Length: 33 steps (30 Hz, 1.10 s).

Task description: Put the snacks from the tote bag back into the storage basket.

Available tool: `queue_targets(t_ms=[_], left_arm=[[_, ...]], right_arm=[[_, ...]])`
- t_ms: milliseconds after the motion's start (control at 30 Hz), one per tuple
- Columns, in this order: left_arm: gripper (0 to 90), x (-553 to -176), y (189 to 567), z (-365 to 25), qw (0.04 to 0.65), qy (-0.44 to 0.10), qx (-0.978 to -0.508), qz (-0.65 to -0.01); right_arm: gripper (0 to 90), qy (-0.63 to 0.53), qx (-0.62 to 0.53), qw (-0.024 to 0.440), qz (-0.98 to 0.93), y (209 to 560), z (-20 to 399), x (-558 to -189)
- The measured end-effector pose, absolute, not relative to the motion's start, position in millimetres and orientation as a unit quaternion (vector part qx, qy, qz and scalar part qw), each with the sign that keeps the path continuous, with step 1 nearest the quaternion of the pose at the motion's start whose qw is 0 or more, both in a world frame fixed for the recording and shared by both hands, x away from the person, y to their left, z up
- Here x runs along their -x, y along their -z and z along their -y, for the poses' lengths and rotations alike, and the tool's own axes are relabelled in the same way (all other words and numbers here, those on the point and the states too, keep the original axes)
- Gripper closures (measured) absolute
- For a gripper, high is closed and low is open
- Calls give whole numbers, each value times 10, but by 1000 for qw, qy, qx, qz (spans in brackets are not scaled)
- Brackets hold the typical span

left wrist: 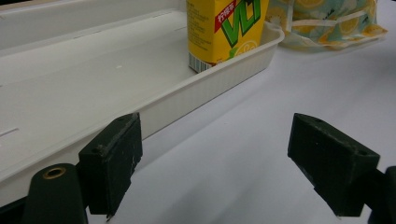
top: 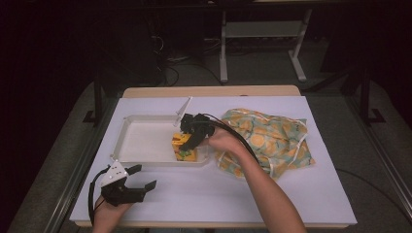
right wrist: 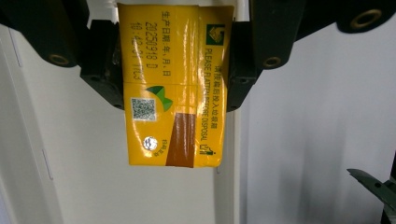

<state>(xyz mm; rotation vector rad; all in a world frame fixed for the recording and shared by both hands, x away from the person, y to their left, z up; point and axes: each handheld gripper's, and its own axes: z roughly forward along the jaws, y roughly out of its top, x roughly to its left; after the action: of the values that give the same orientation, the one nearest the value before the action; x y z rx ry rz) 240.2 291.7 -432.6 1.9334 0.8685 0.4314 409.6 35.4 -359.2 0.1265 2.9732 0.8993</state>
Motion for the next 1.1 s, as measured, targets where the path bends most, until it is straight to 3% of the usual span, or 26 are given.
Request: queue_targets(t_ms=[1100], left_arm=[[176,-2399,4330,-2900,468,-173,-791,-355]], right_arm=[[451,-287,-43,13,-957,3577,-322,-4018]])
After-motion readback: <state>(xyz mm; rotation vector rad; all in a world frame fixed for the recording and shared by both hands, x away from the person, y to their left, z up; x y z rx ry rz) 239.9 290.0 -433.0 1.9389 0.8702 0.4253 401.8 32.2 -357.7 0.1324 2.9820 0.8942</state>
